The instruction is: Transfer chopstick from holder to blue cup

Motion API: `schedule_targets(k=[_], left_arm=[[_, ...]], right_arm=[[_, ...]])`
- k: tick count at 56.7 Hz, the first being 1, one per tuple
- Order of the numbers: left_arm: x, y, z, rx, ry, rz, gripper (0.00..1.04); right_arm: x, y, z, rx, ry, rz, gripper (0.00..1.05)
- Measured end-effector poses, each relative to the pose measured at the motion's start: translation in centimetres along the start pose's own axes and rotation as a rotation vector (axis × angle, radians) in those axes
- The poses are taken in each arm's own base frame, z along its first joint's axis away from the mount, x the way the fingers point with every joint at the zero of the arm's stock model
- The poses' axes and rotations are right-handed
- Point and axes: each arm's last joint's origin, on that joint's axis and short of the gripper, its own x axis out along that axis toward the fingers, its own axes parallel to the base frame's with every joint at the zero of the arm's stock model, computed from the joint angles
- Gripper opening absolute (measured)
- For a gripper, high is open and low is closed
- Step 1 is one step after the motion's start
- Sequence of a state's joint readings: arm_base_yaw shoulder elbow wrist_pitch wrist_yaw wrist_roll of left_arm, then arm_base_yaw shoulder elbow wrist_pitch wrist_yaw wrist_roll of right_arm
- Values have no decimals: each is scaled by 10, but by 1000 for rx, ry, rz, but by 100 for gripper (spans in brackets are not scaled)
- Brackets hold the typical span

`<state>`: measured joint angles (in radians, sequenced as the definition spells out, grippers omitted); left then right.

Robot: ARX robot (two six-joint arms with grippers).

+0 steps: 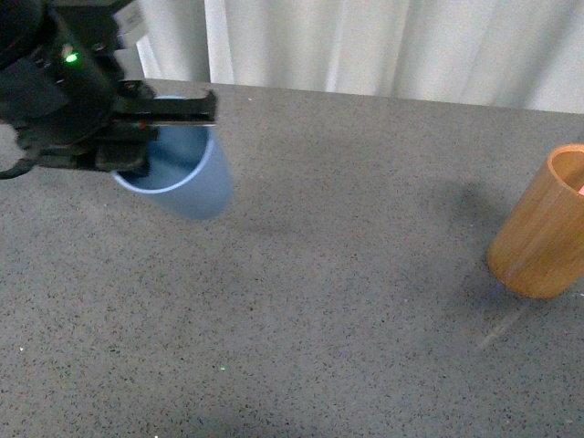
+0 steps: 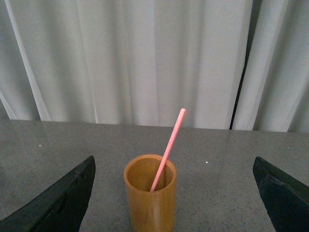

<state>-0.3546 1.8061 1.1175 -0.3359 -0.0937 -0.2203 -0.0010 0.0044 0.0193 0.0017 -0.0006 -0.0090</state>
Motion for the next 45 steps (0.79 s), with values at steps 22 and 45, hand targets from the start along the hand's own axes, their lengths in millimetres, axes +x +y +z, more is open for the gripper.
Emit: schedule_targets(k=[22,45], left_arm=[[32,-92,-12,128,135,-71,3],[51,-117,-3,143,171,-37,3]], right_arm=[[0,0,0,0,0,0,95],[0,0,0,0,0,0,95]])
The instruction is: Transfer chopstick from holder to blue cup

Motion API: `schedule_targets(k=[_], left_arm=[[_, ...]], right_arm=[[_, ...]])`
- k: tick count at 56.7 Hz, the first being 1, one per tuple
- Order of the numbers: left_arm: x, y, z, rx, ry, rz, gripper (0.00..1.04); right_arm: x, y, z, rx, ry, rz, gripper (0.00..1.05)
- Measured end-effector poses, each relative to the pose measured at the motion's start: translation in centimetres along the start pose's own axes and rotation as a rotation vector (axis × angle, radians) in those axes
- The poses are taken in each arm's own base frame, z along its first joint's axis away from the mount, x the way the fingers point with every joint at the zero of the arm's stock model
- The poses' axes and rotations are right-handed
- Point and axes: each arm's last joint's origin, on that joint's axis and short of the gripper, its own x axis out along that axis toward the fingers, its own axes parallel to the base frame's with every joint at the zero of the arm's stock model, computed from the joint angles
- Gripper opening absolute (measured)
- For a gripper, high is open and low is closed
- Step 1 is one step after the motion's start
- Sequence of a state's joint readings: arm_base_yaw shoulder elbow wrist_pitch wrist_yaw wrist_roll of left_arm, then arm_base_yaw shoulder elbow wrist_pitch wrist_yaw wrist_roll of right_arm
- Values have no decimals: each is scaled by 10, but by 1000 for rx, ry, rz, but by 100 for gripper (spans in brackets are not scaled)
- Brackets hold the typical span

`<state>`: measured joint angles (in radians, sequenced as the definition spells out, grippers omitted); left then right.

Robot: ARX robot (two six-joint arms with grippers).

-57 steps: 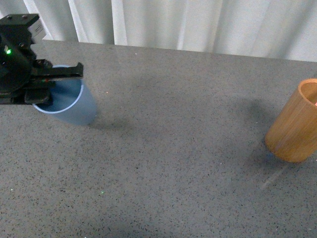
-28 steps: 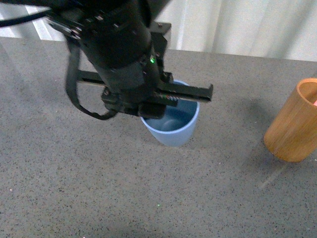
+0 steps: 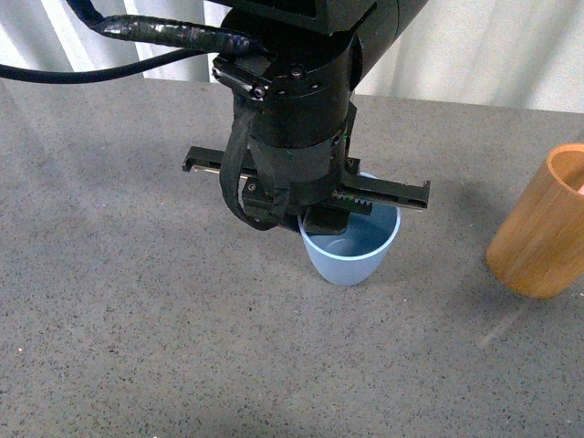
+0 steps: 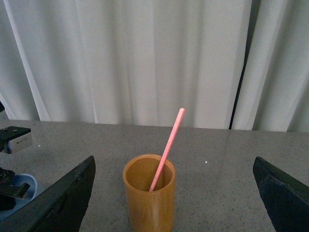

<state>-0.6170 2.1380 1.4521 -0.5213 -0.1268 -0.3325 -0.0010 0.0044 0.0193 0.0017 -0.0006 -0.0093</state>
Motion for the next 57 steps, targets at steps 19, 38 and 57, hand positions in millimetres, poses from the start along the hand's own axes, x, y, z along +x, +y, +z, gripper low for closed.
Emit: schedule_targets(k=[19,38,57], left_arm=[[3,-2,2,-15,9,5,12],[-20,9,4,-62,-61,-49,60],[-97,76,-5,-195,-394,-37,98]], right_arm=[[0,0,0,0,0,0,95],[0,0,0,0,0,0,95],[0,0,0,0,0,0,95]])
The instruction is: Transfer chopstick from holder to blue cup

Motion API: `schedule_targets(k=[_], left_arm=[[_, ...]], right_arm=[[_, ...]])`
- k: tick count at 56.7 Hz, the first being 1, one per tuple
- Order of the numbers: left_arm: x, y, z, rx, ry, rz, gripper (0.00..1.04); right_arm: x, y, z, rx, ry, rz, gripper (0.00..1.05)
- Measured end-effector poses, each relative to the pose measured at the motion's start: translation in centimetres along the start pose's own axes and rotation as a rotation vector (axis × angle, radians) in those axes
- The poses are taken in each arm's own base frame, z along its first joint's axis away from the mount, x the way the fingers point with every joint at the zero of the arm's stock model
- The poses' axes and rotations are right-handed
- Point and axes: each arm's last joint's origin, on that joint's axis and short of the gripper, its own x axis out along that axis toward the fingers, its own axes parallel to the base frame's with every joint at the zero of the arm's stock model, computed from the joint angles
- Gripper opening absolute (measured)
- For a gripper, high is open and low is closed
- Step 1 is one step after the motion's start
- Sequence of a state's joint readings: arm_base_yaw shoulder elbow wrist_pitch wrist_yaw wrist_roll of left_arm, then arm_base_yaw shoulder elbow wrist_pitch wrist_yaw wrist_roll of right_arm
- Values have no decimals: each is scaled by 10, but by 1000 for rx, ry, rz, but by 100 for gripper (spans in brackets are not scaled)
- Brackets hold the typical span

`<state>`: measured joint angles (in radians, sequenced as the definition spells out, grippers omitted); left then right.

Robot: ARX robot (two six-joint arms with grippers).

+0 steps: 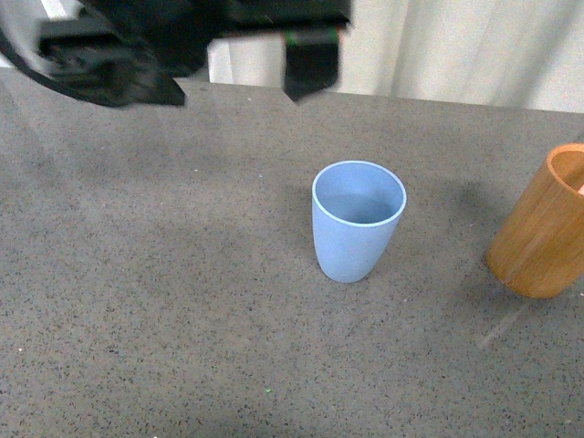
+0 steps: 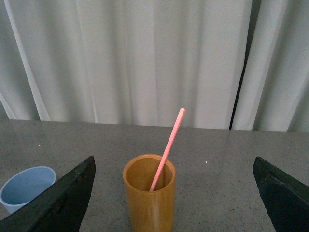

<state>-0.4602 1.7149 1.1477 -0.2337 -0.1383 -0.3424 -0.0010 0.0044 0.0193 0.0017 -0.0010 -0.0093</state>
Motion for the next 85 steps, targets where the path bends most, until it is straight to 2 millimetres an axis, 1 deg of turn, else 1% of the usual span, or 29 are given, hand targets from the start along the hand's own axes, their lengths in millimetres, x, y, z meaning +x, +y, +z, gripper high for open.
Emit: schedule_targets(k=[5,7,8,10,11,12,14,16,17,19,20,23,25,26,28,29,35,37,45,52,75,85], left_arm=[[-28,23,4,-65,-124,-48,98],[-46,35,4,-96,-222,-57,97],[-51,38,3,-92,-263,-48,96],[-70,53,0,-85,-463,23,89],[-75,57,-2,-81,-503,32,87],[-85,65,-6,-63,-585,62,83],[-107,80,-18,-30,-705,78,76],[-125,95,-35,0,-759,98,69],[-128,99,-41,3,-765,100,67],[-141,114,-63,28,-768,117,60],[-143,117,-69,30,-766,118,58],[-152,129,-104,42,-752,149,47],[-154,132,-116,40,-761,167,42],[-154,133,-120,42,-765,171,40],[-156,133,-129,52,-782,169,33],[-156,133,-130,54,-787,167,31],[-156,133,-141,72,-807,159,8],[-155,133,-144,71,-807,160,3],[-152,134,-158,79,-808,163,4],[-150,135,-165,79,-805,163,4],[-145,136,-184,79,-817,163,4],[-150,135,-189,82,-826,163,4]], right_arm=[[0,0,0,0,0,0,95],[0,0,0,0,0,0,95],[0,0,0,0,0,0,95],[0,0,0,0,0,0,95],[0,0,0,0,0,0,95],[0,0,0,0,0,0,95],[0,0,0,0,0,0,95],[0,0,0,0,0,0,95],[0,0,0,0,0,-1,95],[0,0,0,0,0,0,95],[0,0,0,0,0,0,95],[0,0,0,0,0,0,95],[0,0,0,0,0,0,95],[0,0,0,0,0,0,95],[0,0,0,0,0,0,95],[0,0,0,0,0,1,95],[0,0,0,0,0,-1,95],[0,0,0,0,0,0,95],[0,0,0,0,0,0,95],[0,0,0,0,0,0,95],[0,0,0,0,0,0,95],[0,0,0,0,0,0,95]])
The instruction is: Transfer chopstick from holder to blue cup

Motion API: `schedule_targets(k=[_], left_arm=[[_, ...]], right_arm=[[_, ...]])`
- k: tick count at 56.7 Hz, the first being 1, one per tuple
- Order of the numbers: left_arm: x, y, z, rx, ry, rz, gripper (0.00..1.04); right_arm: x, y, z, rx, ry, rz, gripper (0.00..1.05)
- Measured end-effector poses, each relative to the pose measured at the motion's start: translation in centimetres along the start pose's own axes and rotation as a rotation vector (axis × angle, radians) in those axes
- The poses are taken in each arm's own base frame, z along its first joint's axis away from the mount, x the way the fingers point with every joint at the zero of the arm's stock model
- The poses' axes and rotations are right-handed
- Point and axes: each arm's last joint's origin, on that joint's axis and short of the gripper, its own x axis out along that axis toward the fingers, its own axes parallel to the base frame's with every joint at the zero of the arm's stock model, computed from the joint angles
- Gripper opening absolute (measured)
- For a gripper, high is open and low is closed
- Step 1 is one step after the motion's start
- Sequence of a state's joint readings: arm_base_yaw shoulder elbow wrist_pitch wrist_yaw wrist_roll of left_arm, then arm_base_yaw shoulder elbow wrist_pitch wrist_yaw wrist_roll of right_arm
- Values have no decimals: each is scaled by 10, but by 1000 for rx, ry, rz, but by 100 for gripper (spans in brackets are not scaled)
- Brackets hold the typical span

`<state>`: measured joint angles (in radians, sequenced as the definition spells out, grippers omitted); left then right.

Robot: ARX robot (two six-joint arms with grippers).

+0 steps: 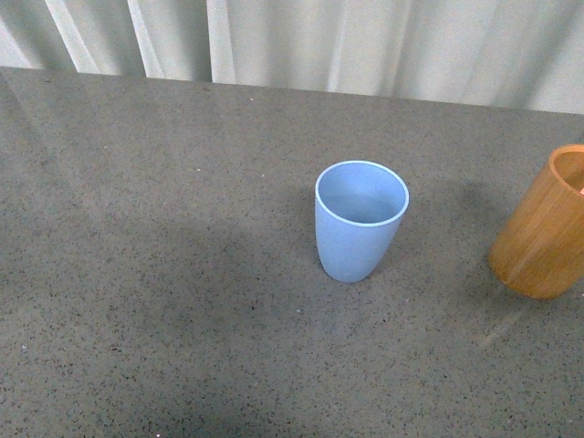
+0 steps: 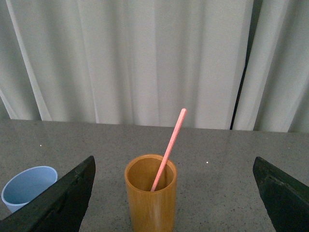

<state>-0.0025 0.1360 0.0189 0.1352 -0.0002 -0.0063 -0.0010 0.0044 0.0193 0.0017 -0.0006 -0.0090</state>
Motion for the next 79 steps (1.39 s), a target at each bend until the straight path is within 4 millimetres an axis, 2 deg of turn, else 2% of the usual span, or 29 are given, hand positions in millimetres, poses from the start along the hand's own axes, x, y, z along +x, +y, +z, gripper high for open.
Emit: schedule_targets(k=[5,17,25,30,37,41,44,49,52,62,70,74,76,79], left_arm=[[-8,0,-2,1,3,0,4],[-9,0,-2,1,2,0,4],[-9,0,-2,1,2,-1,4],[-9,0,-2,1,2,0,4],[-9,0,-2,1,2,0,4],[-9,0,-2,1,2,0,4],[-9,0,-2,1,2,0,4],[-9,0,-2,1,3,0,4],[-9,0,-2,1,2,0,4],[-9,0,-2,1,3,0,4],[-9,0,-2,1,3,0,4],[-9,0,-2,1,3,0,4],[-9,0,-2,0,3,0,4],[-9,0,-2,1,3,0,16]], right_arm=[[0,0,0,0,0,0,95],[0,0,0,1,3,-3,95],[7,-7,-2,166,449,-144,95],[18,-14,-4,214,503,-149,95],[45,-29,8,219,444,-123,95],[72,-41,19,182,392,-83,95],[101,-52,22,132,380,-33,95],[138,-63,17,92,409,37,95],[152,-67,13,93,427,70,95],[192,-64,0,91,476,148,95],[213,-59,-10,94,459,189,95],[218,-56,-16,106,460,203,85],[220,-54,-19,112,458,209,76],[222,-52,-22,126,444,220,64]])
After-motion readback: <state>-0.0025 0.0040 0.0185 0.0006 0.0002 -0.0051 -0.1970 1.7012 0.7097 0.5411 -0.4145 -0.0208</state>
